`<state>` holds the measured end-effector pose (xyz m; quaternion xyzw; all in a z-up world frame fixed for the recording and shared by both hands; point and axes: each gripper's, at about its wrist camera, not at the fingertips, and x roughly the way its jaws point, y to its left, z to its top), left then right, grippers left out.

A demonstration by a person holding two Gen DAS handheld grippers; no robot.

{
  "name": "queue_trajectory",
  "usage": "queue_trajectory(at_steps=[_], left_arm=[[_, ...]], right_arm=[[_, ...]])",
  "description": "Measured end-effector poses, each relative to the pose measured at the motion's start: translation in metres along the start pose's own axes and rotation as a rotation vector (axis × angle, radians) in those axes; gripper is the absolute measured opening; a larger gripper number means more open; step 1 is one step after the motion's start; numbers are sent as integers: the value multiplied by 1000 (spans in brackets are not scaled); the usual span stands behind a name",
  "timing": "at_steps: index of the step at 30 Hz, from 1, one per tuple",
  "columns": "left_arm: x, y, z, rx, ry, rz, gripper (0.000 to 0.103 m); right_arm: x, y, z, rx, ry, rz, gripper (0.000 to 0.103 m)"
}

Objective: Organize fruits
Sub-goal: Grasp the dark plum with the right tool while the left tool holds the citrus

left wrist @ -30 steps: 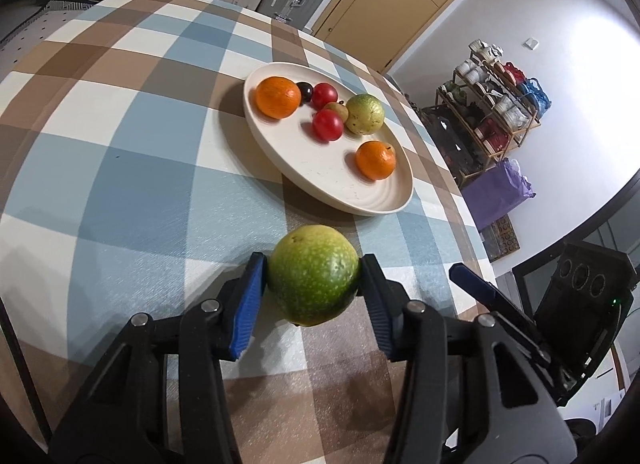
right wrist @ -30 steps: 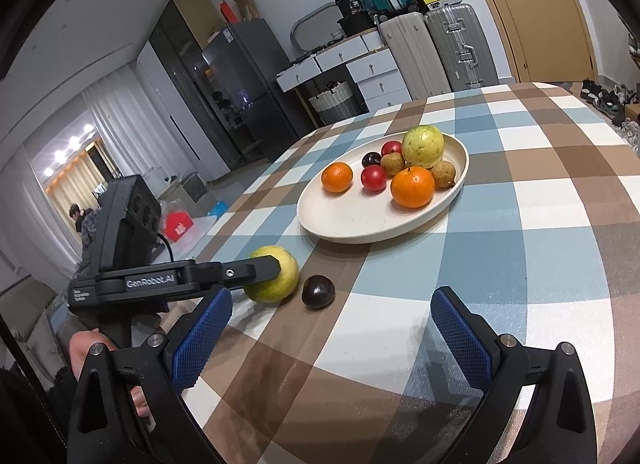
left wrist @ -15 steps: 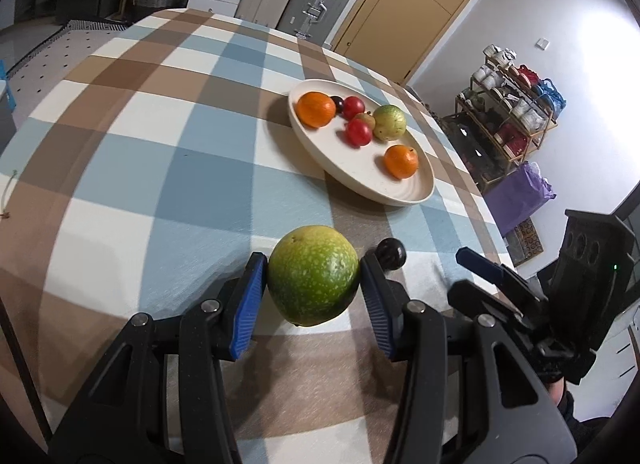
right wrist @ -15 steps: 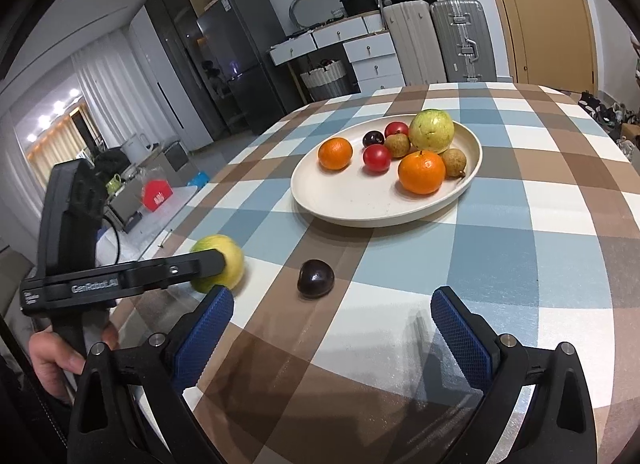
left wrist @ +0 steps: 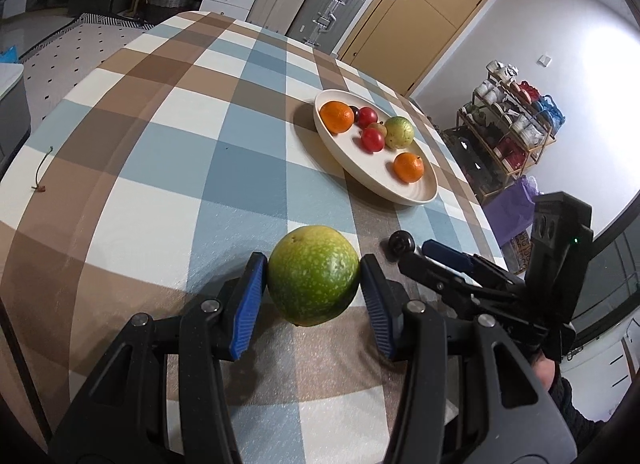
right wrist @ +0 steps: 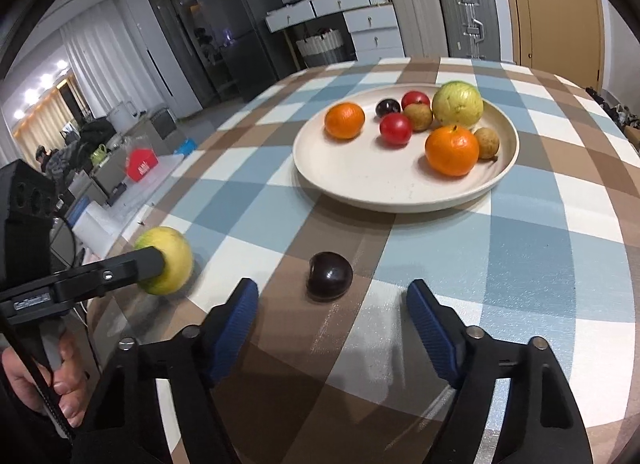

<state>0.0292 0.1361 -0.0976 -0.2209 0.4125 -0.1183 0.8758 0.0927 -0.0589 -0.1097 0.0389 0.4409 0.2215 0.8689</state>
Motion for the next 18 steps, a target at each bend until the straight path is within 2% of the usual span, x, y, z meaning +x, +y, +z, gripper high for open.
queue_trajectory(at_steps=[2, 7, 8, 9, 11, 13, 18], left_arm=[[-2, 2, -1, -3, 0, -2, 45], [-10, 7, -5, -9, -10, -7, 45], [-12, 8, -6, -11, -11, -7, 45], [-13, 10, -7, -14, -13, -6, 45], [-15, 12, -8, -14, -13, 3, 45], [-17, 13, -9, -19, -11, 3, 45], [-21, 11, -10, -10, -18, 6, 45]], right_arm=[[3, 2, 2, -8, 12, -12, 71], [10, 12, 6, -41, 32, -43, 53], [11, 15, 7, -55, 35, -53, 48], [13, 18, 7, -73, 39, -65, 38], [14, 26, 6, -119, 47, -79, 23], [13, 28, 5, -139, 40, -94, 23], [6, 25, 4, -106, 26, -65, 23]])
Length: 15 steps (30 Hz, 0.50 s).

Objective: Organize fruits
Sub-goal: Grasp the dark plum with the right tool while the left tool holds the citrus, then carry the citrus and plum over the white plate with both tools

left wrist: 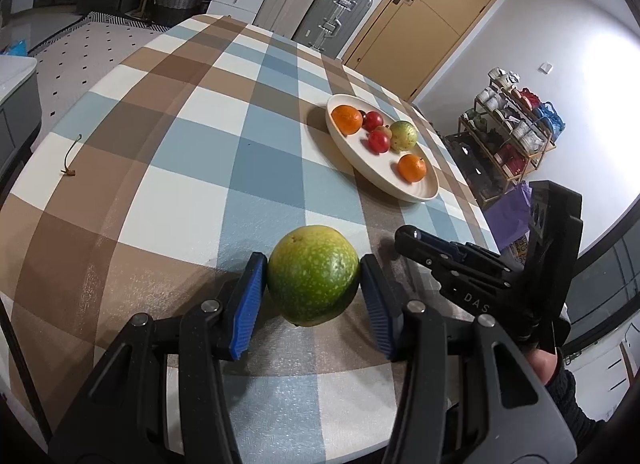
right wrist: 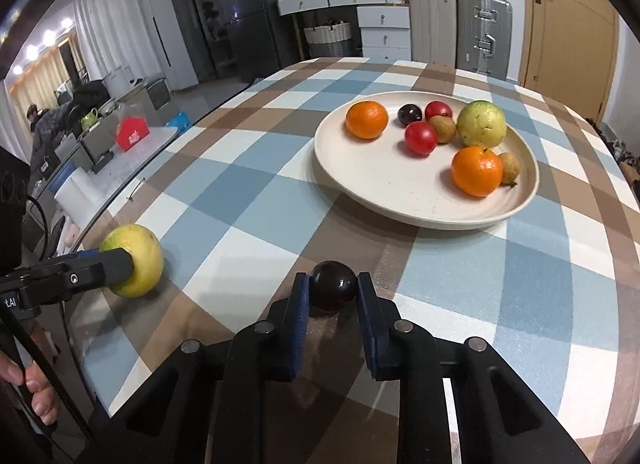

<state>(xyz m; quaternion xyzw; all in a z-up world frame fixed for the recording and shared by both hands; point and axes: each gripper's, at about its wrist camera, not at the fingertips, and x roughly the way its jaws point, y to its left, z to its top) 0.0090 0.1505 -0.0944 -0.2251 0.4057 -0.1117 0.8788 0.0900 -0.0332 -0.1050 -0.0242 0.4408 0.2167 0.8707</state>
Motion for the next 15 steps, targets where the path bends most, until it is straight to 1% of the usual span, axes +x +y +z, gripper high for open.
queue_trajectory(at_steps=[6, 9, 13, 15], left_arm=[[1, -14, 5, 21, -4, 5, 45], [3, -23, 10, 35, -6, 11, 45], [5, -37, 24, 60, -21, 16, 45], [8, -46, 33, 78, -26, 9, 45]], right_arm=[[-17, -5, 1, 18, -40, 44, 23], [-30, -11, 5, 32, -88, 82, 23], [-40, -23, 13, 75, -123, 128, 23], [-42, -27, 17, 76, -134, 130, 23]])
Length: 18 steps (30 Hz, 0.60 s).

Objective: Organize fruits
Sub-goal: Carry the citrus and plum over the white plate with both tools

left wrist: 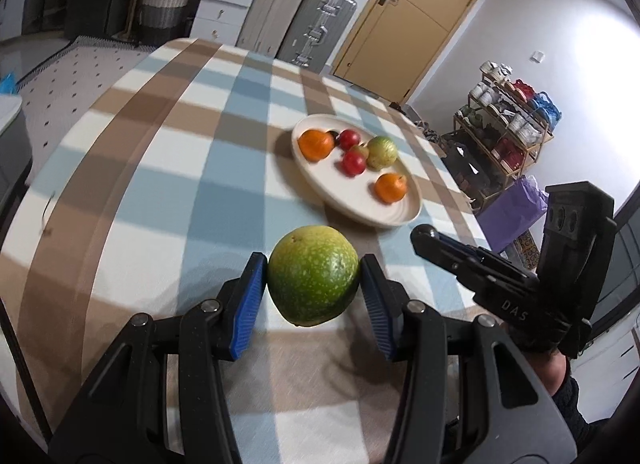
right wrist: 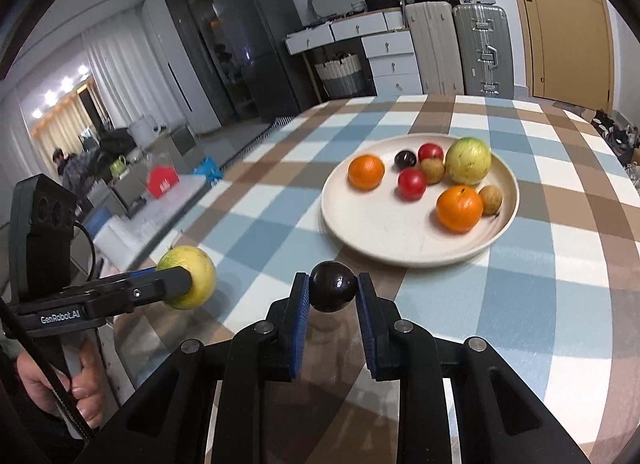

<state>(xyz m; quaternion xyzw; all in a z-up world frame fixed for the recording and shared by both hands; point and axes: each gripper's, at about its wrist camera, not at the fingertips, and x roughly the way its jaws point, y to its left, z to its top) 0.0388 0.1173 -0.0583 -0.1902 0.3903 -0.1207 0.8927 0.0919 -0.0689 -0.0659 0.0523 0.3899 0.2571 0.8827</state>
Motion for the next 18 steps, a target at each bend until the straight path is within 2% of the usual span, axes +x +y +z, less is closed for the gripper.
queue_trajectory(at_steps=[5, 10, 18], left_arm=[[14, -23, 26, 41, -11, -15, 45], [41, -44, 53, 81, -2, -17, 45], [91, -58, 85, 87, 47, -15, 45]], right_arm=[[-9, -12, 15, -7, -53, -24, 23], [-12, -26, 31, -6, -66, -10, 23], [-1, -46, 50, 5, -62, 6, 23]])
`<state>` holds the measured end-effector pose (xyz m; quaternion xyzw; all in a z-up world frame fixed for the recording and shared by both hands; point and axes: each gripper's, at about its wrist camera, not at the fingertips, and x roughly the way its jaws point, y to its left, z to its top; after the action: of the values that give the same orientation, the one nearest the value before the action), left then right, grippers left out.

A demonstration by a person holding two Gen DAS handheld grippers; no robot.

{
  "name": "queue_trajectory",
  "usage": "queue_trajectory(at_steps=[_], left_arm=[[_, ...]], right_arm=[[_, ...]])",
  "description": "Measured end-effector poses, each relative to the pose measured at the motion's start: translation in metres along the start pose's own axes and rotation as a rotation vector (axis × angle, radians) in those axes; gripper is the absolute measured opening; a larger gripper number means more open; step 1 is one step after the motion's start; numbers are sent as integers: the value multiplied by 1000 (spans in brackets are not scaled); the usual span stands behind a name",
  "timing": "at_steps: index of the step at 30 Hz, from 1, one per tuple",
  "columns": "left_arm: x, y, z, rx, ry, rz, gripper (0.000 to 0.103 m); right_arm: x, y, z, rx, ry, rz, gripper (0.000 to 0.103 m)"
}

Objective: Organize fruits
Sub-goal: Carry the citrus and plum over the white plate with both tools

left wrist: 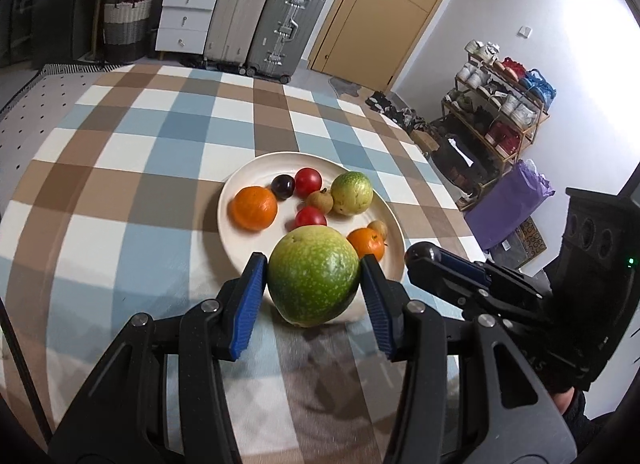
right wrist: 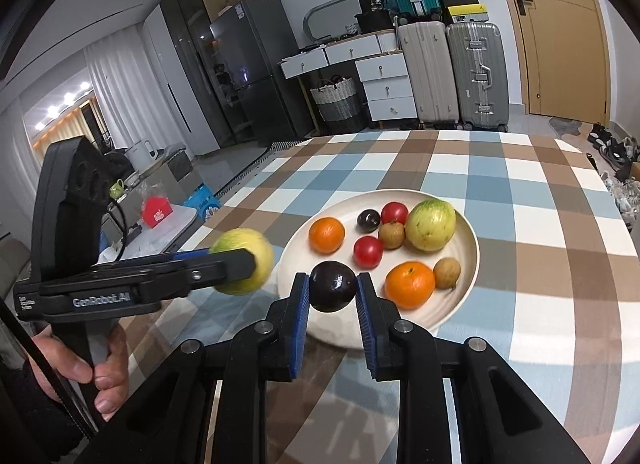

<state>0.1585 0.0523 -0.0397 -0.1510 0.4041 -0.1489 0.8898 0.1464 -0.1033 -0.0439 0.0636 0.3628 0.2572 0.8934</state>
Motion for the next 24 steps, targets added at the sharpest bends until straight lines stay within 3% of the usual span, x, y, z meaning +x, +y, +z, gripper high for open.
queue_trajectory(at_steps=[12, 24], left_arm=[[57, 2, 21, -9, 74, 18, 45], [79, 1, 25, 3, 116, 33, 45]], right_arm=[[34, -26, 21, 10, 57, 2, 23], [61, -36, 22, 11, 118, 8, 24]])
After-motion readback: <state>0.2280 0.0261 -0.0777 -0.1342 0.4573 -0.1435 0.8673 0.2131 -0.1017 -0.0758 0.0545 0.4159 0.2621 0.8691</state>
